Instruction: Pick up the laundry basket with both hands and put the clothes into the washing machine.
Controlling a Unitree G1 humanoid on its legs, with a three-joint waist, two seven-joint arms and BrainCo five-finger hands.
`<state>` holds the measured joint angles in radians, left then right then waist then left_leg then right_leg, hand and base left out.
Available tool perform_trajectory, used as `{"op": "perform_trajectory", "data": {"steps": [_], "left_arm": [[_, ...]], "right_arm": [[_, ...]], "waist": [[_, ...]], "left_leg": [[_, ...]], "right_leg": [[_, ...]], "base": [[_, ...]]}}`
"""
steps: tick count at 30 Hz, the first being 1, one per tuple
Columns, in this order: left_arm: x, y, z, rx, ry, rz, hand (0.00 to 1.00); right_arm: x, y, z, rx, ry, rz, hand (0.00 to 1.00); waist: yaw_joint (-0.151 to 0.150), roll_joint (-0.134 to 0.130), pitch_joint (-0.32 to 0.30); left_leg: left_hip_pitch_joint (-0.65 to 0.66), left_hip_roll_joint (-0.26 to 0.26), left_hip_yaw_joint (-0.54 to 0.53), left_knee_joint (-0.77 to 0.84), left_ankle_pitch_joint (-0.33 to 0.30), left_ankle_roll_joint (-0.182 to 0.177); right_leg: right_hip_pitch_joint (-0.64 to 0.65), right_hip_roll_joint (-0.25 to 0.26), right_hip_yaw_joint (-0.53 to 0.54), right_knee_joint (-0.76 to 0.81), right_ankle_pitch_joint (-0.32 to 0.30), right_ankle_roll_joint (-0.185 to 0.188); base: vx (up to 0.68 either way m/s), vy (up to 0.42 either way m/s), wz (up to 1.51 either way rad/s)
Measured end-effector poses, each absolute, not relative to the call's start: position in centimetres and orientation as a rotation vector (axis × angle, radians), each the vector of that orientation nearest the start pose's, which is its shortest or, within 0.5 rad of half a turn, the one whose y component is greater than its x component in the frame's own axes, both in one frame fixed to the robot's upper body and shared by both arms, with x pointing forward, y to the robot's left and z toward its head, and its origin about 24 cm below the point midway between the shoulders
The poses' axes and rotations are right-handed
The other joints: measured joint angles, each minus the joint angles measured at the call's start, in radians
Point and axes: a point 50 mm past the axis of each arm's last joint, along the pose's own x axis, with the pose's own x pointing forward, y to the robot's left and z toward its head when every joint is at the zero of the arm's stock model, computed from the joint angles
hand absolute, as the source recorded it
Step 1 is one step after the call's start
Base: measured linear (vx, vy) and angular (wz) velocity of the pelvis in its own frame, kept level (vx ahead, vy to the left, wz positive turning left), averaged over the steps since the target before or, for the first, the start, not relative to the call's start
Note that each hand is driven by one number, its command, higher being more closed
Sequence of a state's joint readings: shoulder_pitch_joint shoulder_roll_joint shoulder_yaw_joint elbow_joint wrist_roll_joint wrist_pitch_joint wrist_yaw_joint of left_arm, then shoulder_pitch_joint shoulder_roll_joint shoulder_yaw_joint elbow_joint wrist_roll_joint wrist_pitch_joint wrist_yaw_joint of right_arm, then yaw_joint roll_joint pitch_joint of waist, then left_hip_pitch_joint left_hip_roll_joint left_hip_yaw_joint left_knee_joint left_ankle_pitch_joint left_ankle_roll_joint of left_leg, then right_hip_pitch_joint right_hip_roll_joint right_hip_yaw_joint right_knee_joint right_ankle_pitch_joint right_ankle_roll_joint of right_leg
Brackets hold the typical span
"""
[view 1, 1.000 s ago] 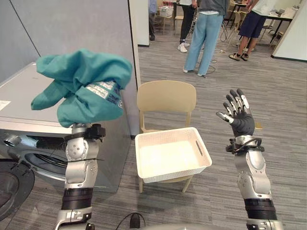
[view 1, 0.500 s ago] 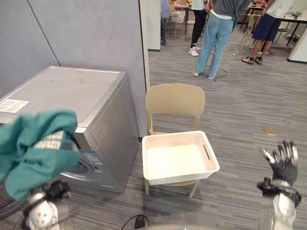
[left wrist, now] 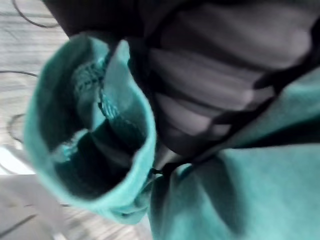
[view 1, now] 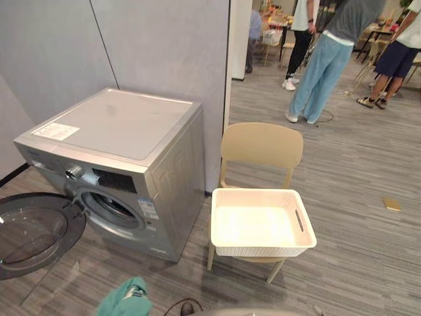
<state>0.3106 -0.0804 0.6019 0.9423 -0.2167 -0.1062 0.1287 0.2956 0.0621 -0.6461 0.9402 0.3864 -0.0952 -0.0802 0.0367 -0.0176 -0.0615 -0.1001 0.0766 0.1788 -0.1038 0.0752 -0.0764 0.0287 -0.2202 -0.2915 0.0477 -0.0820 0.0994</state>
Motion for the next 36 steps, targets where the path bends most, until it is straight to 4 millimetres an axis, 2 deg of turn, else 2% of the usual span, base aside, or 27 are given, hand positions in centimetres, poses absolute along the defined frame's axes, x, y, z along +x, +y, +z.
{"op": "perform_trajectory", "data": {"steps": [1, 2, 3, 4, 7, 11, 13, 14, 15, 16, 17, 18, 19, 20, 21, 22, 23, 24, 25, 26, 27, 28, 29, 30, 32, 36], "left_arm": [[-0.6, 21.4, -16.3, -0.405, 1.101, 0.928, 1.00], [-1.4, 21.2, -16.5, -0.387, 1.148, 0.909, 1.00], [-1.5, 21.2, -16.5, -0.383, 1.155, 0.903, 1.00], [-1.6, 21.0, -16.7, -0.367, 1.180, 0.873, 1.00], [-0.1, 21.2, -16.7, -0.334, 1.164, 0.805, 1.00], [1.4, 21.3, -16.6, -0.321, 1.120, 0.750, 1.00], [2.1, 21.4, -16.4, -0.344, 1.081, 0.765, 1.00], [2.3, 21.2, -16.4, -0.360, 1.070, 0.770, 1.00], [2.6, 21.2, -16.4, -0.374, 1.060, 0.780, 1.00], [2.7, 21.0, -16.4, -0.382, 1.061, 0.782, 1.00], [2.9, 20.8, -16.4, -0.406, 1.057, 0.793, 1.00], [3.0, 20.8, -16.4, -0.415, 1.050, 0.800, 1.00], [3.3, 21.5, -16.2, -0.430, 1.020, 0.836, 1.00], [3.1, 21.6, -16.2, -0.430, 1.021, 0.851, 1.00], [2.9, 21.4, -16.3, -0.439, 1.025, 0.856, 1.00], [1.9, 20.8, -16.4, -0.464, 1.048, 0.892, 1.00], [0.9, 20.6, -16.7, -0.469, 1.087, 0.909, 1.00], [0.7, 20.3, -16.8, -0.473, 1.103, 0.907, 1.00], [0.7, 19.9, -16.9, -0.481, 1.113, 0.896, 1.00], [0.7, 19.8, -17.0, -0.480, 1.126, 0.882, 1.00], [0.7, 20.2, -16.9, -0.467, 1.125, 0.876, 1.00], [0.8, 20.2, -17.0, -0.461, 1.140, 0.863, 1.00], [0.6, 20.1, -17.2, -0.465, 1.161, 0.856, 1.00], [0.2, 20.1, -17.2, -0.461, 1.169, 0.854, 1.00], [-0.2, 20.1, -17.1, -0.419, 1.191, 0.807, 1.00], [1.7, 20.5, -17.0, -0.311, 1.175, 0.643, 1.00]], "right_arm": [[-0.9, -21.9, -16.4, 0.586, 1.031, -1.047, 0.00], [-1.0, -22.0, -16.6, 0.576, 1.063, -1.038, 0.00], [-1.0, -21.9, -16.6, 0.574, 1.068, -1.034, 0.00], [-0.8, -21.1, -16.9, 0.585, 1.104, -0.983, 0.00], [-0.3, -20.6, -17.1, 0.598, 1.114, -0.934, 0.00], [3.4, -20.6, -17.0, 0.510, 1.081, -0.770, 0.00], [5.5, -20.7, -16.7, 0.454, 1.056, -0.685, 0.00], [7.0, -21.0, -16.3, 0.404, 1.027, -0.627, 0.00], [8.1, -20.7, -16.1, 0.381, 1.003, -0.577, 0.00], [8.8, -20.6, -15.9, 0.371, 0.987, -0.559, 0.00], [10.0, -20.7, -15.6, 0.353, 0.960, -0.533, 0.00], [10.1, -20.6, -15.5, 0.348, 0.958, -0.526, 0.00], [10.7, -20.4, -15.4, 0.333, 0.942, -0.505, 0.00], [11.6, -20.6, -15.1, 0.301, 0.923, -0.481, 0.00], [12.1, -20.8, -14.9, 0.282, 0.912, -0.467, 0.00], [12.7, -21.0, -14.6, 0.262, 0.899, -0.451, 0.00], [12.9, -21.0, -14.6, 0.261, 0.896, -0.448, 0.00], [12.9, -21.1, -14.6, 0.261, 0.896, -0.450, 0.00], [13.3, -21.3, -14.5, 0.261, 0.888, -0.449, 0.00], [13.0, -21.3, -14.7, 0.274, 0.907, -0.450, 0.00], [12.9, -21.2, -14.8, 0.278, 0.912, -0.449, 0.00], [12.8, -21.3, -14.9, 0.285, 0.918, -0.459, 0.00], [12.7, -21.6, -14.9, 0.295, 0.924, -0.476, 0.00], [12.6, -21.5, -15.0, 0.301, 0.927, -0.479, 0.00], [12.1, -21.2, -15.2, 0.298, 0.948, -0.467, 0.00], [10.6, -21.7, -15.6, 0.267, 0.999, -0.474, 0.00]], "waist": [[0.002, -0.026, -0.001], [0.003, 0.006, 0.019], [0.001, 0.006, 0.019], [-0.020, 0.006, 0.022], [-0.024, 0.008, 0.030], [-0.023, 0.007, 0.089], [-0.021, 0.018, 0.127], [-0.018, 0.016, 0.148], [-0.016, 0.034, 0.172], [-0.014, 0.040, 0.176], [0.002, 0.043, 0.186], [0.009, 0.033, 0.192], [0.033, -0.021, 0.195], [0.039, -0.034, 0.198], [0.037, -0.024, 0.196], [0.037, 0.012, 0.192], [0.034, 0.037, 0.190], [0.029, 0.046, 0.187], [0.033, 0.057, 0.180], [0.029, 0.055, 0.175], [0.026, 0.048, 0.172], [0.018, 0.054, 0.175], [0.021, 0.051, 0.177], [0.021, 0.049, 0.176], [0.008, 0.048, 0.173], [0.001, 0.052, 0.173]], "left_leg": [[0.004, -0.015, 0.001, 0.009, 0.007, 0.018], [0.021, -0.010, -0.013, 0.001, -0.001, 0.017], [0.023, -0.011, -0.011, 0.001, -0.002, 0.017], [0.023, -0.019, -0.012, 0.000, -0.002, 0.017], [0.023, -0.026, -0.021, 0.000, -0.002, 0.017], [0.003, -0.025, -0.083, 0.002, -0.002, 0.016], [-0.028, -0.023, -0.130, 0.008, 0.001, 0.012], [-0.058, -0.012, -0.176, 0.008, 0.019, -0.015], [-0.098, -0.012, -0.222, 0.008, 0.029, -0.030], [-0.120, -0.017, -0.245, 0.008, 0.029, -0.034], [-0.146, -0.027, -0.290, 0.004, -0.012, -0.109], [-0.154, -0.036, -0.296, 0.009, -0.063, -0.180], [-0.180, -0.083, -0.266, 0.057, -0.002, -0.065], [-0.234, -0.110, -0.202, 0.268, 0.001, -0.020], [-0.259, -0.096, -0.177, 0.408, -0.023, 0.008], [-0.257, -0.023, -0.141, 0.603, -0.083, 0.054], [-0.230, 0.053, -0.107, 0.676, -0.146, 0.049], [-0.214, 0.088, -0.076, 0.647, -0.146, 0.040], [-0.208, 0.075, -0.069, 0.603, -0.139, 0.040], [-0.165, 0.053, -0.079, 0.447, -0.127, 0.057], [-0.135, 0.047, -0.101, 0.356, -0.117, 0.057], [-0.097, 0.048, -0.090, 0.256, -0.137, 0.042], [-0.067, 0.039, -0.072, 0.193, -0.095, 0.015], [-0.040, 0.031, -0.072, 0.157, -0.074, 0.003], [0.037, -0.001, -0.084, 0.063, -0.035, 0.000], [0.078, -0.064, -0.143, 0.002, -0.009, 0.005]], "right_leg": [[-0.002, -0.014, 0.016, -0.012, -0.001, -0.003], [0.002, 0.002, 0.046, -0.013, 0.002, -0.005], [0.002, 0.001, 0.049, -0.014, 0.002, -0.006], [0.000, -0.003, 0.062, -0.017, 0.002, -0.007], [-0.003, -0.006, 0.072, -0.005, 0.002, -0.007], [-0.023, 0.001, 0.032, 0.056, -0.004, 0.000], [-0.039, 0.005, -0.019, 0.100, -0.025, -0.002], [-0.065, 0.003, -0.060, 0.153, -0.036, 0.003], [-0.095, -0.002, -0.111, 0.208, -0.064, 0.007], [-0.108, -0.005, -0.139, 0.234, -0.077, 0.011], [-0.122, -0.021, -0.187, 0.271, -0.103, 0.006], [-0.120, -0.047, -0.205, 0.269, -0.106, -0.007], [-0.125, -0.116, -0.257, 0.279, -0.095, -0.023], [-0.120, -0.165, -0.309, 0.271, -0.073, -0.024], [-0.111, -0.173, -0.332, 0.268, -0.063, -0.024], [-0.081, -0.160, -0.371, 0.257, -0.048, -0.008], [-0.059, -0.156, -0.413, 0.272, -0.046, -0.005], [-0.046, -0.154, -0.447, 0.280, -0.040, 0.001], [-0.045, -0.148, -0.457, 0.280, -0.036, -0.002], [-0.054, -0.099, -0.442, 0.216, -0.043, 0.002], [-0.045, -0.068, -0.436, 0.147, -0.028, -0.011], [-0.009, -0.047, -0.458, 0.085, 0.028, 0.023], [0.004, -0.053, -0.486, 0.082, 0.050, 0.013], [0.010, -0.057, -0.492, 0.080, 0.060, 0.005], [0.053, -0.065, -0.497, 0.060, 0.066, 0.002], [0.093, -0.118, -0.531, 0.075, 0.077, 0.020]], "base": [[0.05, 0.077, -0.41], [0.04, 0.055, -0.45], [0.02, 0.013, -0.45], [0.00, 0.017, -0.07], [0.02, 0.034, 0.05], [-0.03, -0.004, 0.35], [-0.08, -0.050, 0.84], [-0.12, -0.106, 1.13], [-0.12, -0.121, 1.21], [-0.13, -0.106, 1.35], [-0.10, -0.052, 1.11], [-0.11, -0.013, 1.31], [-0.07, -0.006, 1.21], [-0.05, -0.040, 1.15], [-0.03, -0.063, 0.94], [-0.02, -0.004, 0.83], [-0.03, 0.082, 0.99], [-0.02, 0.104, 0.94], [-0.04, 0.120, 1.13], [-0.09, 0.022, 1.02], [-0.09, 0.033, 1.32], [-0.08, 0.055, 0.95], [-0.02, 0.117, 0.71], [-0.03, 0.137, 0.23], [-0.01, 0.090, 0.11], [-0.01, 0.096, 0.25]]}}
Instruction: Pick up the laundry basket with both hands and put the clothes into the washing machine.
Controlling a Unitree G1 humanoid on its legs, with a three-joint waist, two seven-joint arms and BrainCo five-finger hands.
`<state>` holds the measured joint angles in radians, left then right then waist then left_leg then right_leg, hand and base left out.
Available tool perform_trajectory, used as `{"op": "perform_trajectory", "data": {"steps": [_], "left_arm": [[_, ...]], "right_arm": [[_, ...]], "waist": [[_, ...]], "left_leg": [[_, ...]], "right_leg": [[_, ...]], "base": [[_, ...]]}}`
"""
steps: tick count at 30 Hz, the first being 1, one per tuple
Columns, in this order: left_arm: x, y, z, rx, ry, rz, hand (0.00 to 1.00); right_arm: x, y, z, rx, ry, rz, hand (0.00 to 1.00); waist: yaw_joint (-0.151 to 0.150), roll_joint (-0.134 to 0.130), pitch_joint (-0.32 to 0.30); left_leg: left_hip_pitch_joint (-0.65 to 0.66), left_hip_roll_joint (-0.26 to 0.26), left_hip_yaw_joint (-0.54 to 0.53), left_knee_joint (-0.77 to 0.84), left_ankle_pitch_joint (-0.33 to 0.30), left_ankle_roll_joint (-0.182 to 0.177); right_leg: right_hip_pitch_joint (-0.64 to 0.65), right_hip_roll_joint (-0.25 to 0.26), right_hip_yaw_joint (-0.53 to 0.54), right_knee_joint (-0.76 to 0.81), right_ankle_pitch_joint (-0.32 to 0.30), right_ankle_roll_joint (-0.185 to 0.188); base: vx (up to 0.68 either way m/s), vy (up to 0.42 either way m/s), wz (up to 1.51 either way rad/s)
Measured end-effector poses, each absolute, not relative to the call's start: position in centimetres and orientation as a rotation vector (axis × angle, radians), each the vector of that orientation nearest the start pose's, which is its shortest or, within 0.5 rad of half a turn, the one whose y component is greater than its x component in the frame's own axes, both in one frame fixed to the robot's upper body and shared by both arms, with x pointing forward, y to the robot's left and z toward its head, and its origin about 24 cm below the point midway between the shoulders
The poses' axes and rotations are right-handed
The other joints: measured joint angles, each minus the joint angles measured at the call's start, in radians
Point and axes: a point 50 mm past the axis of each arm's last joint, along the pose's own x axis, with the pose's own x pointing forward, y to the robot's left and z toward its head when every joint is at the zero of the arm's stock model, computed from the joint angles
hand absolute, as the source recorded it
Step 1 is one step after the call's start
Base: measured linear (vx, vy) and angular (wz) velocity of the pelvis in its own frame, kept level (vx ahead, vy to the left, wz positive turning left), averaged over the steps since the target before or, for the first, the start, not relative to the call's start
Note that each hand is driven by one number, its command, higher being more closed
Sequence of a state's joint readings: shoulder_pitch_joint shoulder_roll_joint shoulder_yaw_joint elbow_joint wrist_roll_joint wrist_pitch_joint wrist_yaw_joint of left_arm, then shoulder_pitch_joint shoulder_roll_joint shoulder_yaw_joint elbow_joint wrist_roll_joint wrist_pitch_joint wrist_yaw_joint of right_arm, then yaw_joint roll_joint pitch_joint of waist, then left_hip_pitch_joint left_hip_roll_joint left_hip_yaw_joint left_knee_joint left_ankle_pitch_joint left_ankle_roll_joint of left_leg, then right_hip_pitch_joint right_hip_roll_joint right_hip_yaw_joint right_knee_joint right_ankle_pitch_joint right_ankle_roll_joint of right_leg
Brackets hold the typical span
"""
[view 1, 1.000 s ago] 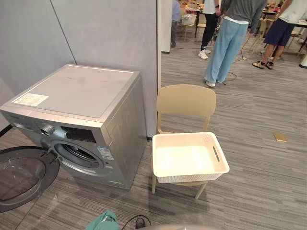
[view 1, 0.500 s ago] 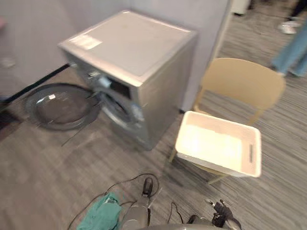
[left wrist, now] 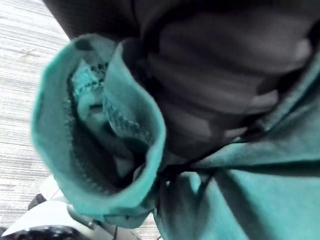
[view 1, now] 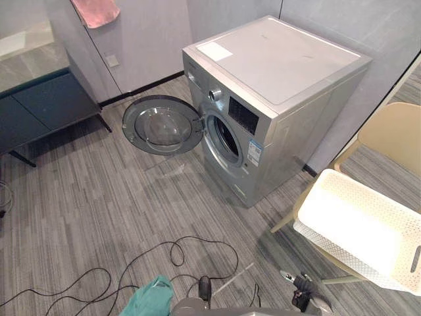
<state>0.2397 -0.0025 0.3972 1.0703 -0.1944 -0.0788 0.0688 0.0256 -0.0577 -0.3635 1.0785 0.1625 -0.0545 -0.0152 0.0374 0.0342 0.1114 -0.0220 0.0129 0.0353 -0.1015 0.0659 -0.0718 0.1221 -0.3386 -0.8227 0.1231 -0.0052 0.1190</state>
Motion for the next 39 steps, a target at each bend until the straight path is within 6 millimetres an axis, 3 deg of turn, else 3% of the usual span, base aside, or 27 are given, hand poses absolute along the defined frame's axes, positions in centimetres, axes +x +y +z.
{"op": "perform_trajectory", "data": {"steps": [2, 5, 6, 7, 8, 9, 11, 15, 16, 17, 18, 19, 20, 22, 23, 24, 26, 27, 28, 29, 30, 31, 32, 33, 36, 38, 39], "left_arm": [[1.9, 20.5, -17.0, -0.288, 1.170, 0.618, 1.00], [2.0, 20.5, -16.9, -0.256, 1.175, 0.584, 1.00], [2.1, 20.8, -16.9, -0.223, 1.178, 0.561, 1.00], [2.2, 20.8, -16.9, -0.203, 1.182, 0.537, 1.00], [2.2, 21.1, -16.8, -0.184, 1.184, 0.526, 1.00], [2.2, 21.4, -16.8, -0.175, 1.183, 0.529, 1.00], [1.6, 22.9, -16.6, -0.141, 1.194, 0.561, 1.00], [3.2, 22.5, -16.6, -0.169, 1.169, 0.555, 1.00], [4.7, 23.7, -16.2, -0.161, 1.112, 0.566, 1.00], [6.4, 22.9, -16.0, -0.193, 1.060, 0.566, 1.00], [6.8, 22.2, -16.0, -0.211, 1.043, 0.559, 1.00], [7.3, 22.0, -16.0, -0.240, 1.028, 0.574, 1.00], [7.9, 21.8, -15.9, -0.248, 1.010, 0.571, 1.00], [8.3, 21.2, -15.9, -0.263, 1.005, 0.560, 1.00], [8.5, 20.4, -16.0, -0.286, 1.001, 0.550, 1.00], [7.9, 20.1, -16.1, -0.299, 1.011, 0.550, 1.00], [7.6, 20.2, -16.0, -0.300, 1.010, 0.555, 1.00], [7.5, 20.4, -16.0, -0.307, 1.009, 0.569, 1.00], [7.2, 20.3, -16.1, -0.317, 1.016, 0.581, 1.00], [6.9, 20.5, -16.1, -0.315, 1.023, 0.590, 1.00], [6.2, 20.9, -16.2, -0.307, 1.035, 0.605, 1.00], [5.5, 21.0, -16.2, -0.303, 1.050, 0.615, 1.00], [5.2, 21.2, -16.3, -0.307, 1.058, 0.629, 1.00], [5.1, 21.3, -16.3, -0.312, 1.060, 0.639, 1.00], [4.6, 21.5, -16.3, -0.311, 1.071, 0.666, 1.00], [4.0, 21.3, -16.4, -0.313, 1.088, 0.679, 1.00], [3.8, 21.0, -16.5, -0.318, 1.094, 0.678, 1.00]], "right_arm": [[9.7, -22.0, -15.8, 0.244, 1.035, -0.471, 0.00], [8.8, -22.6, -16.0, 0.202, 1.080, -0.465, 0.00], [8.6, -22.6, -16.1, 0.202, 1.085, -0.466, 0.00], [8.5, -22.5, -16.1, 0.201, 1.080, -0.467, 0.00], [9.0, -22.1, -16.1, 0.214, 1.068, -0.453, 0.00], [9.4, -21.6, -16.1, 0.230, 1.064, -0.438, 0.00], [9.5, -19.3, -16.4, 0.301, 1.065, -0.412, 0.00], [10.0, -19.1, -16.1, 0.348, 1.017, -0.443, 0.00], [9.1, -18.0, -16.4, 0.398, 1.034, -0.469, 0.00], [8.9, -19.1, -16.1, 0.419, 0.990, -0.525, 0.00], [9.1, -19.7, -15.9, 0.406, 0.971, -0.533, 0.00], [9.7, -19.8, -15.8, 0.399, 0.963, -0.529, 0.00], [9.0, -19.7, -15.9, 0.403, 0.978, -0.530, 0.00], [8.5, -19.4, -16.1, 0.421, 0.995, -0.549, 0.00], [8.0, -19.9, -16.2, 0.432, 0.996, -0.577, 0.00], [7.9, -20.4, -16.1, 0.429, 0.989, -0.597, 0.00], [8.1, -20.5, -16.0, 0.425, 0.983, -0.597, 0.00], [8.0, -20.7, -16.0, 0.422, 0.983, -0.599, 0.00], [7.8, -20.7, -16.0, 0.420, 0.987, -0.600, 0.00], [7.7, -20.6, -16.1, 0.419, 0.994, -0.597, 0.00], [8.0, -20.4, -16.0, 0.409, 0.992, -0.575, 0.00], [8.3, -20.3, -16.0, 0.397, 0.987, -0.556, 0.00], [8.3, -20.2, -16.0, 0.394, 0.989, -0.550, 0.00], [8.3, -20.1, -16.0, 0.392, 0.994, -0.545, 0.00], [8.2, -19.5, -16.2, 0.380, 1.019, -0.510, 0.00], [8.4, -19.7, -16.1, 0.353, 1.021, -0.492, 0.00], [8.3, -19.9, -16.1, 0.351, 1.023, -0.498, 0.00]], "waist": [[0.001, -0.002, 0.001], [0.001, -0.006, 0.002], [-0.002, -0.012, 0.007], [-0.006, -0.009, 0.008], [-0.022, 0.001, 0.015], [-0.019, -0.005, 0.024], [-0.021, -0.074, 0.037], [-0.021, -0.083, 0.044], [-0.035, -0.152, 0.027], [-0.046, -0.094, 0.040], [-0.042, -0.062, 0.042], [-0.026, -0.066, 0.060], [-0.027, -0.050, 0.045], [-0.029, -0.055, 0.010], [-0.035, -0.033, -0.002], [-0.033, -0.001, -0.017], [-0.037, 0.008, -0.019], [-0.041, 0.016, -0.014], [-0.029, 0.019, -0.011], [-0.015, 0.018, -0.011], [-0.013, -0.001, -0.011], [-0.017, 0.000, -0.016], [-0.012, -0.008, -0.018], [-0.006, -0.013, -0.018], [0.012, -0.042, -0.010], [0.027, -0.029, -0.022], [0.034, -0.023, -0.026]], "left_leg": [[0.010, -0.027, -0.019, 0.003, 0.001, 0.002], [0.013, -0.075, -0.083, 0.004, -0.050, 0.088], [0.021, -0.097, -0.117, 0.006, -0.057, 0.098], [0.019, -0.102, -0.142, 0.018, -0.062, 0.112], [0.008, -0.087, -0.177, 0.059, -0.067, 0.125], [0.001, -0.081, -0.186, 0.075, -0.071, 0.136], [0.004, -0.077, -0.215, 0.085, -0.071, 0.150], [-0.004, -0.067, -0.212, 0.057, -0.075, 0.148], [-0.035, -0.127, -0.174, 0.176, -0.094, 0.134], [-0.096, -0.093, -0.115, 0.456, -0.244, 0.129], [-0.072, -0.063, -0.131, 0.445, -0.341, 0.122], [-0.063, -0.061, -0.119, 0.453, -0.355, 0.113], [-0.058, -0.047, -0.133, 0.433, -0.355, 0.113], [-0.056, -0.029, -0.156, 0.422, -0.359, 0.090], [-0.098, 0.007, -0.165, 0.577, -0.391, 0.044], [-0.131, 0.046, -0.168, 0.744, -0.411, -0.042], [-0.175, 0.063, -0.169, 0.892, -0.371, -0.119], [-0.221, 0.079, -0.166, 1.037, -0.284, -0.168], [-0.238, 0.085, -0.154, 1.124, -0.196, -0.175], [-0.254, 0.093, -0.125, 1.197, -0.078, -0.158], [-0.273, 0.099, -0.107, 1.255, -0.075, -0.137], [-0.321, 0.123, -0.082, 1.309, -0.129, -0.066], [-0.369, 0.156, -0.064, 1.284, -0.186, -0.012], [-0.389, 0.170, -0.061, 1.248, -0.210, -0.007], [-0.389, 0.199, -0.116, 0.862, -0.238, -0.005], [-0.322, 0.213, -0.278, 0.493, -0.216, -0.039], [-0.302, 0.216, -0.316, 0.444, -0.210, -0.049]], "right_leg": [[0.017, -0.031, -0.016, 0.026, 0.000, 0.000], [0.021, -0.117, -0.033, 0.151, -0.001, -0.002], [-0.001, -0.160, 0.024, 0.254, -0.007, -0.082], [-0.049, -0.159, 0.153, 0.335, -0.005, -0.191], [-0.109, -0.070, 0.390, 0.384, -0.073, -0.136], [-0.135, -0.012, 0.484, 0.406, -0.109, -0.113], [-0.217, 0.145, 0.603, 0.469, -0.211, -0.104], [-0.307, 0.227, 0.552, 0.314, -0.223, -0.086], [-0.334, 0.169, 0.537, 0.233, -0.189, -0.128], [-0.334, 0.179, 0.491, 0.275, -0.194, -0.116], [-0.332, 0.205, 0.485, 0.294, -0.195, -0.114], [-0.339, 0.209, 0.515, 0.323, -0.185, -0.120], [-0.330, 0.230, 0.528, 0.296, -0.175, -0.132], [-0.312, 0.253, 0.505, 0.242, -0.162, -0.148], [-0.291, 0.286, 0.477, 0.216, -0.173, -0.161], [-0.263, 0.332, 0.478, 0.214, -0.198, -0.176], [-0.238, 0.356, 0.480, 0.212, -0.214, -0.183], [-0.202, 0.375, 0.491, 0.211, -0.220, -0.187], [-0.170, 0.386, 0.514, 0.209, -0.228, -0.193], [-0.129, 0.392, 0.554, 0.194, -0.233, -0.198], [-0.102, 0.393, 0.581, 0.180, -0.238, -0.205], [-0.075, 0.399, 0.619, 0.164, -0.241, -0.207], [-0.067, 0.398, 0.660, 0.153, -0.242, -0.206], [-0.065, 0.395, 0.681, 0.148, -0.241, -0.205], [-0.017, 0.360, 0.780, 0.111, -0.246, -0.177], [-0.005, 0.350, 0.868, 0.115, -0.274, -0.128], [-0.002, 0.349, 0.896, 0.120, -0.286, -0.113]], "base": [[0.03, 0.123, 0.46], [0.04, 0.143, 0.61], [0.05, 0.168, 0.86], [0.06, 0.152, 1.15], [0.03, 0.090, 0.88], [0.01, 0.021, 0.81], [-0.01, -0.023, 0.58], [-0.02, -0.072, 0.45], [0.12, -0.079, 0.96], [0.16, -0.085, 0.82], [0.10, -0.059, 0.28], [0.05, -0.072, -0.08], [0.12, -0.096, 0.09], [0.20, -0.140, 0.36], [0.36, -0.168, 0.15], [0.36, -0.155, 0.01], [0.28, -0.104, -0.15], [0.22, -0.072, -0.36], [0.27, -0.049, -0.74], [0.17, -0.014, -0.88], [0.29, 0.016, -1.01], [0.24, 0.038, -1.00], [0.36, 0.084, -0.95], [0.30, 0.125, -1.05], [0.34, 0.219, -0.99], [0.32, 0.378, -1.07], [0.31, 0.465, -1.21]]}}
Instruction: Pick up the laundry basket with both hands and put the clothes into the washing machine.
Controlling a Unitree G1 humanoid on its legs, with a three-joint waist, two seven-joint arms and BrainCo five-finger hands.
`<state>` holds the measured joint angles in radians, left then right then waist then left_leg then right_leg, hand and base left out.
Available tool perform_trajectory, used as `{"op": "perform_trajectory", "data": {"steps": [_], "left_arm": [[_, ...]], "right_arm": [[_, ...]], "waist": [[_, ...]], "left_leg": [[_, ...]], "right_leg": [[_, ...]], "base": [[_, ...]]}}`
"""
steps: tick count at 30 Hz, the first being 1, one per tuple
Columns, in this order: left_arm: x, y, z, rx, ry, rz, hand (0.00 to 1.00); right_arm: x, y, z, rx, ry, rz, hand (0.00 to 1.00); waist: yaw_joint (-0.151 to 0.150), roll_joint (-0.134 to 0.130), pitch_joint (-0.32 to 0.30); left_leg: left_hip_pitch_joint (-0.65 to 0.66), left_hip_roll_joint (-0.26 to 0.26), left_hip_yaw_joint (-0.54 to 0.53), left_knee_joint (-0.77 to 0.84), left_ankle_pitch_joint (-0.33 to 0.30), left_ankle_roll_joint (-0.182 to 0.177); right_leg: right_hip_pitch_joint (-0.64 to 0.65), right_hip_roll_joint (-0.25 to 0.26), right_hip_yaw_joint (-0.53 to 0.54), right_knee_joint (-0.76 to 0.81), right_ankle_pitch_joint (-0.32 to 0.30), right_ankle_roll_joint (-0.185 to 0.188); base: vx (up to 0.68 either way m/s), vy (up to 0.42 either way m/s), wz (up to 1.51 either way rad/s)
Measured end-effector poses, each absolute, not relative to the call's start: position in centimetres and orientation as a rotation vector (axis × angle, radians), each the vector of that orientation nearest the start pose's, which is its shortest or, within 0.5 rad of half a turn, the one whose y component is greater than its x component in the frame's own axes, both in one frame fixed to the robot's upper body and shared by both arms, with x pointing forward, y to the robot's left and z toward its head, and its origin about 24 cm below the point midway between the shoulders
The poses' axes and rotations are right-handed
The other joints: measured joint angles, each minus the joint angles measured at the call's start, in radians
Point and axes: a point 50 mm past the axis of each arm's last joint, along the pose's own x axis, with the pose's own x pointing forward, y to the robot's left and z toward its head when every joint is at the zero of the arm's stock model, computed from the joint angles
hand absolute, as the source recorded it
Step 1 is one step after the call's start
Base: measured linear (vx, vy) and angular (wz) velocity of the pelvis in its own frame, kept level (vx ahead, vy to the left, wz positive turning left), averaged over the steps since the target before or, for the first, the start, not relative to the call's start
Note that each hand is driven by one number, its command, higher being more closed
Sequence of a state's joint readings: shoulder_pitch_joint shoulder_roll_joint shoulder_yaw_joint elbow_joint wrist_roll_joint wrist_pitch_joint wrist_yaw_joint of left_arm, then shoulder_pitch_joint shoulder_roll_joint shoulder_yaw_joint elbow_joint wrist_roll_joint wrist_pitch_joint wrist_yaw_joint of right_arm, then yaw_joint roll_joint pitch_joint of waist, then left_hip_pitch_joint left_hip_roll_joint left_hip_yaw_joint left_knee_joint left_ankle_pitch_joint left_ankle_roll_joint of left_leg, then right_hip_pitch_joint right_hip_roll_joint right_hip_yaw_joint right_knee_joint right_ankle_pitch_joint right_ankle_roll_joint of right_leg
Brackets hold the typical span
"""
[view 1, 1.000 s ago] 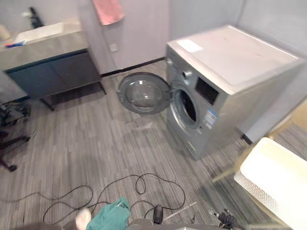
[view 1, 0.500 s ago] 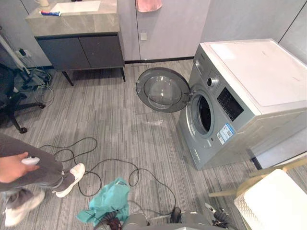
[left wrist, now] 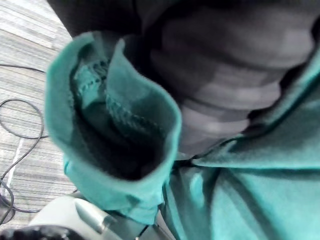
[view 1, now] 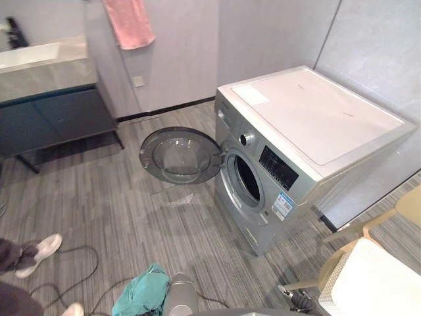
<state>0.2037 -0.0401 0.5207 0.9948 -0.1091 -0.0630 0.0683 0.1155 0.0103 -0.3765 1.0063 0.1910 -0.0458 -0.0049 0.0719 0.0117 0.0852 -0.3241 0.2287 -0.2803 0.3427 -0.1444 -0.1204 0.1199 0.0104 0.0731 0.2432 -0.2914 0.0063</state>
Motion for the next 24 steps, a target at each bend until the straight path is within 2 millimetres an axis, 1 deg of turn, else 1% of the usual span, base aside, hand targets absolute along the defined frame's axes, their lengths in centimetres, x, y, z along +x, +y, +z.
{"op": "perform_trajectory", "data": {"steps": [1, 2, 3, 4, 5, 6, 7, 8, 9, 10, 11, 12, 13, 14, 15, 17, 18, 19, 20, 21, 22, 24], "left_arm": [[2.8, 20.5, -16.7, -0.331, 1.123, 0.684, 1.00], [1.8, 20.6, -16.9, -0.329, 1.158, 0.693, 1.00], [1.5, 21.4, -16.8, -0.308, 1.160, 0.706, 1.00], [1.4, 22.1, -16.6, -0.290, 1.156, 0.714, 1.00], [1.7, 22.4, -16.6, -0.280, 1.148, 0.709, 1.00], [2.2, 22.4, -16.5, -0.273, 1.140, 0.696, 1.00], [3.5, 22.4, -16.4, -0.264, 1.114, 0.668, 1.00], [4.3, 22.5, -16.3, -0.249, 1.098, 0.648, 1.00], [4.8, 22.5, -16.3, -0.239, 1.091, 0.632, 1.00], [5.3, 22.3, -16.3, -0.228, 1.086, 0.608, 1.00], [5.4, 22.2, -16.3, -0.224, 1.086, 0.599, 1.00], [5.5, 22.2, -16.2, -0.214, 1.086, 0.585, 1.00], [5.5, 22.2, -16.2, -0.214, 1.086, 0.585, 1.00], [5.6, 22.2, -16.2, -0.215, 1.083, 0.584, 1.00], [5.6, 22.1, -16.3, -0.218, 1.084, 0.583, 1.00], [5.8, 22.0, -16.3, -0.222, 1.082, 0.580, 1.00], [5.9, 21.8, -16.3, -0.235, 1.082, 0.585, 1.00], [6.0, 21.3, -16.5, -0.246, 1.095, 0.574, 1.00], [6.2, 21.1, -16.6, -0.251, 1.097, 0.568, 1.00], [6.5, 20.5, -16.7, -0.266, 1.099, 0.555, 1.00], [6.7, 20.0, -16.7, -0.280, 1.099, 0.542, 1.00], [7.1, 19.8, -16.7, -0.287, 1.089, 0.524, 1.00]], "right_arm": [[7.7, -20.3, -16.2, 0.341, 1.033, -0.508, 0.00], [7.1, -20.2, -16.4, 0.355, 1.053, -0.525, 0.00], [6.8, -19.3, -16.6, 0.381, 1.074, -0.522, 0.00], [6.4, -18.6, -16.8, 0.404, 1.092, -0.515, 0.00], [5.8, -18.2, -16.9, 0.431, 1.100, -0.538, 0.00], [5.6, -18.3, -16.9, 0.441, 1.101, -0.553, 0.00], [5.3, -18.5, -17.0, 0.461, 1.098, -0.586, 0.00], [5.2, -18.7, -16.9, 0.468, 1.094, -0.600, 0.00], [5.3, -19.0, -16.9, 0.467, 1.087, -0.611, 0.00], [5.2, -19.3, -16.9, 0.465, 1.083, -0.621, 0.00], [5.1, -19.4, -16.9, 0.466, 1.086, -0.625, 0.00], [5.3, -19.7, -16.8, 0.475, 1.069, -0.644, 0.00], [5.4, -19.6, -16.7, 0.476, 1.065, -0.639, 0.00], [5.6, -19.6, -16.7, 0.469, 1.060, -0.627, 0.00], [5.7, -19.6, -16.7, 0.460, 1.059, -0.616, 0.00], [6.1, -19.5, -16.6, 0.465, 1.050, -0.599, 0.00], [6.4, -19.6, -16.6, 0.467, 1.045, -0.597, 0.00], [5.9, -19.8, -16.7, 0.480, 1.054, -0.621, 0.00], [6.0, -19.8, -16.7, 0.488, 1.053, -0.629, 0.00], [6.0, -19.9, -16.8, 0.500, 1.053, -0.646, 0.00], [5.7, -20.1, -16.8, 0.513, 1.053, -0.669, 0.00], [5.0, -20.4, -16.9, 0.535, 1.059, -0.715, 0.00]], "waist": [[0.001, 0.021, -0.029], [-0.001, 0.016, -0.039], [-0.001, -0.021, -0.051], [-0.002, -0.052, -0.070], [-0.005, -0.067, -0.080], [-0.007, -0.067, -0.080], [-0.008, -0.067, -0.080], [-0.007, -0.064, -0.081], [-0.006, -0.056, -0.080], [-0.007, -0.049, -0.073], [-0.009, -0.046, -0.072], [-0.025, -0.037, -0.065], [-0.036, -0.039, -0.064], [-0.040, -0.040, -0.063], [-0.040, -0.041, -0.063], [-0.047, -0.041, -0.062], [-0.057, -0.037, -0.063], [-0.058, -0.032, -0.058], [-0.057, -0.022, -0.061], [-0.056, -0.019, -0.056], [-0.062, -0.016, -0.055], [-0.059, -0.008, -0.045]], "left_leg": [[0.014, 0.005, -0.053, -0.031, 0.006, -0.010], [0.016, -0.016, -0.031, 0.038, 0.055, -0.125], [0.014, -0.039, 0.008, 0.074, 0.028, -0.099], [0.013, -0.058, 0.047, 0.114, -0.005, -0.086], [0.013, -0.076, 0.087, 0.181, -0.052, -0.052], [0.014, -0.081, 0.099, 0.199, -0.067, -0.038], [0.017, -0.095, 0.128, 0.212, -0.085, -0.014], [0.023, -0.099, 0.164, 0.213, -0.094, 0.001], [0.030, -0.103, 0.191, 0.212, -0.102, 0.016], [0.059, -0.108, 0.239, 0.198, -0.111, 0.035], [0.077, -0.109, 0.263, 0.187, -0.113, 0.046], [0.129, -0.104, 0.323, 0.158, -0.117, 0.070], [0.148, -0.105, 0.344, 0.143, -0.118, 0.076], [0.186, -0.105, 0.384, 0.118, -0.123, 0.087], [0.232, -0.104, 0.435, 0.085, -0.126, 0.092], [0.273, -0.097, 0.501, 0.049, -0.127, 0.093], [0.282, -0.096, 0.530, 0.029, -0.127, 0.093], [0.292, -0.095, 0.535, 0.005, -0.126, 0.093], [0.301, -0.097, 0.539, -0.012, -0.122, 0.089], [0.301, -0.099, 0.542, -0.046, -0.103, 0.081], [0.306, -0.103, 0.542, -0.065, -0.099, 0.079], [0.329, -0.092, 0.543, -0.041, -0.101, 0.062]], "right_leg": [[0.004, -0.003, 0.044, 0.009, -0.031, 0.033], [0.014, -0.036, 0.092, 0.028, -0.066, 0.068], [0.012, -0.067, 0.114, 0.034, -0.070, 0.075], [0.012, -0.098, 0.143, 0.036, -0.055, 0.091], [0.010, -0.132, 0.175, 0.041, -0.008, 0.094], [0.004, -0.139, 0.181, 0.052, 0.011, 0.101], [-0.029, -0.154, 0.195, 0.105, 0.046, 0.099], [-0.077, -0.156, 0.212, 0.169, 0.076, 0.088], [-0.129, -0.155, 0.221, 0.252, 0.115, 0.072], [-0.217, -0.160, 0.213, 0.374, 0.187, 0.032], [-0.251, -0.169, 0.199, 0.422, 0.226, 0.022], [-0.304, -0.191, 0.132, 0.522, 0.273, 0.036], [-0.323, -0.201, 0.085, 0.559, 0.266, 0.036], [-0.348, -0.210, 0.007, 0.606, 0.258, 0.040], [-0.368, -0.208, -0.098, 0.644, 0.217, 0.054], [-0.369, -0.166, -0.223, 0.613, 0.154, 0.066], [-0.342, -0.159, -0.304, 0.529, 0.109, 0.038], [-0.291, -0.148, -0.344, 0.402, 0.081, 0.056], [-0.272, -0.141, -0.366, 0.349, 0.078, 0.051], [-0.245, -0.126, -0.387, 0.281, 0.078, 0.042], [-0.229, -0.113, -0.378, 0.236, 0.072, 0.026], [-0.151, -0.081, -0.370, 0.121, 0.049, -0.011]], "base": [[0.31, 0.514, -1.15], [0.31, 0.525, -1.07], [0.32, 0.494, -0.91], [0.36, 0.545, -0.82], [0.34, 0.523, -0.71], [0.26, 0.512, -0.58], [0.11, 0.311, -0.52], [0.10, 0.372, -0.70], [0.06, 0.374, -0.91], [0.04, 0.381, -0.85], [0.00, 0.408, -1.04], [-0.04, 0.296, -0.78], [-0.04, 0.262, -0.89], [-0.01, 0.154, -0.93], [0.03, 0.126, -1.19], [0.05, 0.064, -1.14], [0.08, -0.002, -0.94], [0.13, -0.024, -0.76], [0.12, -0.027, -0.66], [0.13, -0.035, -0.41], [0.12, -0.051, -0.28], [0.19, -0.079, -0.11]]}}
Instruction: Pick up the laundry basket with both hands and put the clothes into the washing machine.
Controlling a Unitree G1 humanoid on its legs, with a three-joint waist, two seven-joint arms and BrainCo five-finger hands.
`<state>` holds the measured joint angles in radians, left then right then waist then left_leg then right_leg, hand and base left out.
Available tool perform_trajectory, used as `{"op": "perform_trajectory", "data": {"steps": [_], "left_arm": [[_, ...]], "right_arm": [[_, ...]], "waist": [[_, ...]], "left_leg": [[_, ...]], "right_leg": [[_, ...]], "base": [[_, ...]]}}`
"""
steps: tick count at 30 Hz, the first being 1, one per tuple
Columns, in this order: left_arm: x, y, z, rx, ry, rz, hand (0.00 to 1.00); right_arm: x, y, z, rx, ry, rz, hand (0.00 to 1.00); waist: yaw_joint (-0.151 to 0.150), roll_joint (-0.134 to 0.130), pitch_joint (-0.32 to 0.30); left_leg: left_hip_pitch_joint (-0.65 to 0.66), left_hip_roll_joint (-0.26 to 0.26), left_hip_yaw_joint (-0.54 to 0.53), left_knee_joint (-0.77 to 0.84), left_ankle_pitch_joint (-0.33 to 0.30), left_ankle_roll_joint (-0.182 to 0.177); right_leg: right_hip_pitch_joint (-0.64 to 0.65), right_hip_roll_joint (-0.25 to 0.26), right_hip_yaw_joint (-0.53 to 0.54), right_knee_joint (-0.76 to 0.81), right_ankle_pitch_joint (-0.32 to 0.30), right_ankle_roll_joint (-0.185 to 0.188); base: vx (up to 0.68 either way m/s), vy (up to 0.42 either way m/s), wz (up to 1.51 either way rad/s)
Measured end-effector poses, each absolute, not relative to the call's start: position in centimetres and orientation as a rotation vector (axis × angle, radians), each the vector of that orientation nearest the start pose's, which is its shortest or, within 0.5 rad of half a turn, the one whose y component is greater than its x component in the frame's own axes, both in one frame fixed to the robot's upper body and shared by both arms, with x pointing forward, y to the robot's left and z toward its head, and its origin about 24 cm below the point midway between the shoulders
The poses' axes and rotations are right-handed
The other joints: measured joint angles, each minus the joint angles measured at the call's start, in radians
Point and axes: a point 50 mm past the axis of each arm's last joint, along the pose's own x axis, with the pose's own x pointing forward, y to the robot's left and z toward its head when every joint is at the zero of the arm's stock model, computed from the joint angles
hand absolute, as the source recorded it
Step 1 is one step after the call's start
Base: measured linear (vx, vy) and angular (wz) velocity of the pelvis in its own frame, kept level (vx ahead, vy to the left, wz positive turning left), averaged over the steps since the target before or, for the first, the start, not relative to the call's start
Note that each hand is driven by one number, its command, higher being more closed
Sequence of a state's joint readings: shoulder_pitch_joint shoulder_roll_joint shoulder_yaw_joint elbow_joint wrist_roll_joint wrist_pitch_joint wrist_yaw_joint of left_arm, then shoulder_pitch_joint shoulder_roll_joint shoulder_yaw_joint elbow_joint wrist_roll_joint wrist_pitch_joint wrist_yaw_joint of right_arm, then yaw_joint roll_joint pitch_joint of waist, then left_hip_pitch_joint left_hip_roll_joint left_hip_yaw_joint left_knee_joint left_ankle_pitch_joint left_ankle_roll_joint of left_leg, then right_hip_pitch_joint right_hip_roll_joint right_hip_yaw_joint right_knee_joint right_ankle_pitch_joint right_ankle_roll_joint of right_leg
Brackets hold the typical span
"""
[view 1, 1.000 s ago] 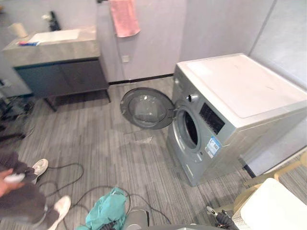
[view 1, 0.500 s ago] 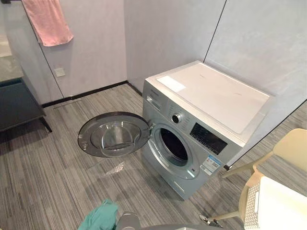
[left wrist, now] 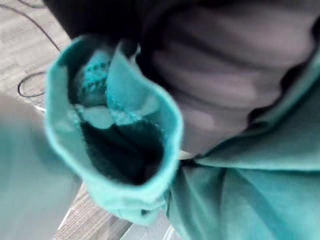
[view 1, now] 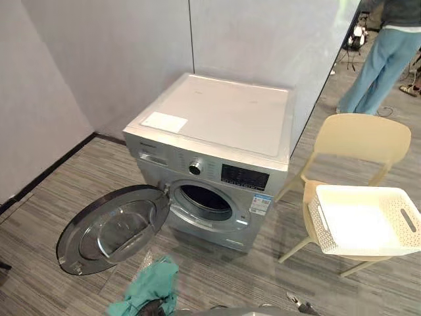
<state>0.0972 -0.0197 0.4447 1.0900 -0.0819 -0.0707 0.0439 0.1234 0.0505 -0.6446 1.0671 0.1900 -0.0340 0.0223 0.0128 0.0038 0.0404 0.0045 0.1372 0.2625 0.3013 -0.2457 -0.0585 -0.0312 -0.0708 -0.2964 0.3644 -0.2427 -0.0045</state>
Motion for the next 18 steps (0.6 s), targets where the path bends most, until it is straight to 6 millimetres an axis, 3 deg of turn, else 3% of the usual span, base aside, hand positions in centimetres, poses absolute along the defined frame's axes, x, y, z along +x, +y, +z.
{"op": "perform_trajectory", "data": {"steps": [1, 3, 4, 5, 6, 8, 9, 11, 12, 13, 14, 15, 17, 18], "left_arm": [[7.1, 19.6, -16.7, -0.289, 1.084, 0.524, 1.00], [7.6, 19.8, -16.3, -0.294, 1.040, 0.532, 1.00], [7.7, 19.7, -16.2, -0.306, 1.018, 0.543, 1.00], [7.6, 19.3, -16.1, -0.318, 1.007, 0.547, 1.00], [7.5, 19.3, -16.1, -0.319, 1.002, 0.550, 1.00], [7.6, 19.6, -16.1, -0.301, 1.001, 0.539, 1.00], [7.6, 20.1, -16.0, -0.297, 0.998, 0.550, 1.00], [7.6, 21.2, -15.8, -0.280, 0.986, 0.567, 1.00], [7.3, 21.5, -15.8, -0.260, 0.996, 0.566, 1.00], [6.1, 21.3, -16.2, -0.253, 1.038, 0.565, 1.00], [5.5, 21.2, -16.4, -0.250, 1.066, 0.565, 1.00], [5.1, 22.3, -16.3, -0.205, 1.090, 0.573, 1.00], [4.6, 23.2, -16.3, -0.149, 1.121, 0.548, 1.00], [4.4, 23.0, -16.4, -0.136, 1.137, 0.526, 1.00]], "right_arm": [[4.9, -20.5, -16.9, 0.539, 1.063, -0.721, 0.00], [5.6, -20.3, -16.9, 0.517, 1.061, -0.682, 0.00], [6.4, -20.7, -16.6, 0.487, 1.043, -0.656, 0.00], [6.5, -21.1, -16.5, 0.463, 1.040, -0.645, 0.00], [6.6, -21.2, -16.5, 0.450, 1.043, -0.634, 0.00], [7.5, -21.1, -16.4, 0.422, 1.036, -0.593, 0.00], [8.4, -20.8, -16.2, 0.426, 1.018, -0.590, 0.00], [9.7, -20.0, -16.1, 0.425, 1.002, -0.555, 0.00], [10.4, -19.5, -16.0, 0.414, 0.997, -0.521, 0.00], [10.7, -19.9, -15.9, 0.382, 0.990, -0.499, 0.00], [11.0, -19.6, -15.8, 0.373, 0.992, -0.474, 0.00], [11.2, -18.2, -16.0, 0.384, 1.010, -0.429, 0.00], [10.0, -17.6, -16.5, 0.407, 1.051, -0.439, 0.00], [9.4, -18.1, -16.6, 0.408, 1.060, -0.466, 0.00]], "waist": [[0.003, 0.004, 0.002], [0.007, 0.007, 0.008], [0.007, 0.027, 0.017], [0.014, 0.046, 0.020], [0.024, 0.049, 0.022], [0.030, 0.045, 0.024], [0.028, 0.035, 0.030], [0.027, 0.003, 0.049], [0.027, -0.008, 0.051], [0.036, 0.012, 0.040], [0.035, 0.015, 0.037], [0.017, -0.030, 0.037], [0.000, -0.059, 0.024], [0.001, -0.059, 0.023]], "left_leg": [[-0.008, 0.007, -0.005, 0.060, -0.007, -0.012], [-0.135, 0.040, -0.056, 0.338, -0.007, -0.023], [-0.227, 0.066, -0.127, 0.531, 0.031, -0.064], [-0.278, 0.072, -0.177, 0.656, 0.093, -0.078], [-0.293, 0.072, -0.183, 0.700, 0.120, -0.080], [-0.313, 0.078, -0.184, 0.755, 0.103, -0.043], [-0.319, 0.095, -0.184, 0.725, 0.073, -0.024], [-0.304, 0.103, -0.217, 0.573, 0.031, -0.024], [-0.249, 0.091, -0.278, 0.353, 0.041, -0.035], [-0.187, 0.080, -0.381, 0.195, 0.040, -0.122], [-0.163, 0.066, -0.383, 0.157, 0.006, -0.126], [-0.155, 0.027, -0.363, 0.119, 0.012, -0.103], [-0.132, -0.015, -0.351, 0.074, 0.029, -0.077], [-0.114, -0.031, -0.348, 0.053, 0.038, -0.062]], "right_leg": [[0.021, 0.010, 0.002, -0.034, -0.002, -0.003], [0.031, 0.020, 0.020, -0.040, -0.033, -0.001], [0.038, 0.035, 0.025, -0.024, -0.046, -0.002], [0.056, 0.040, 0.043, -0.008, -0.059, 0.003], [0.069, 0.038, 0.055, -0.006, -0.063, 0.004], [0.082, 0.023, 0.087, -0.009, -0.065, 0.008], [0.087, 0.013, 0.112, -0.013, -0.061, 0.015], [0.097, -0.021, 0.146, -0.019, -0.052, 0.031], [0.091, -0.039, 0.168, -0.019, -0.042, 0.047], [0.076, -0.036, 0.199, -0.018, -0.041, 0.074], [0.075, -0.043, 0.216, -0.024, -0.039, 0.086], [0.076, -0.088, 0.226, -0.051, -0.013, 0.119], [0.080, -0.127, 0.222, -0.078, 0.052, 0.140], [0.080, -0.143, 0.222, -0.078, 0.086, 0.155]], "base": [[0.14, -0.065, -0.16], [0.10, -0.021, -0.19], [0.15, 0.065, -0.30], [0.15, 0.110, -0.36], [0.18, 0.152, -0.53], [0.17, 0.152, -0.52], [0.20, 0.209, -0.51], [0.20, 0.299, -0.49], [0.14, 0.353, -0.71], [0.18, 0.459, -0.80], [0.16, 0.384, -0.56], [0.17, 0.350, -0.18], [0.10, 0.250, 0.06], [0.07, 0.255, 0.10]]}}
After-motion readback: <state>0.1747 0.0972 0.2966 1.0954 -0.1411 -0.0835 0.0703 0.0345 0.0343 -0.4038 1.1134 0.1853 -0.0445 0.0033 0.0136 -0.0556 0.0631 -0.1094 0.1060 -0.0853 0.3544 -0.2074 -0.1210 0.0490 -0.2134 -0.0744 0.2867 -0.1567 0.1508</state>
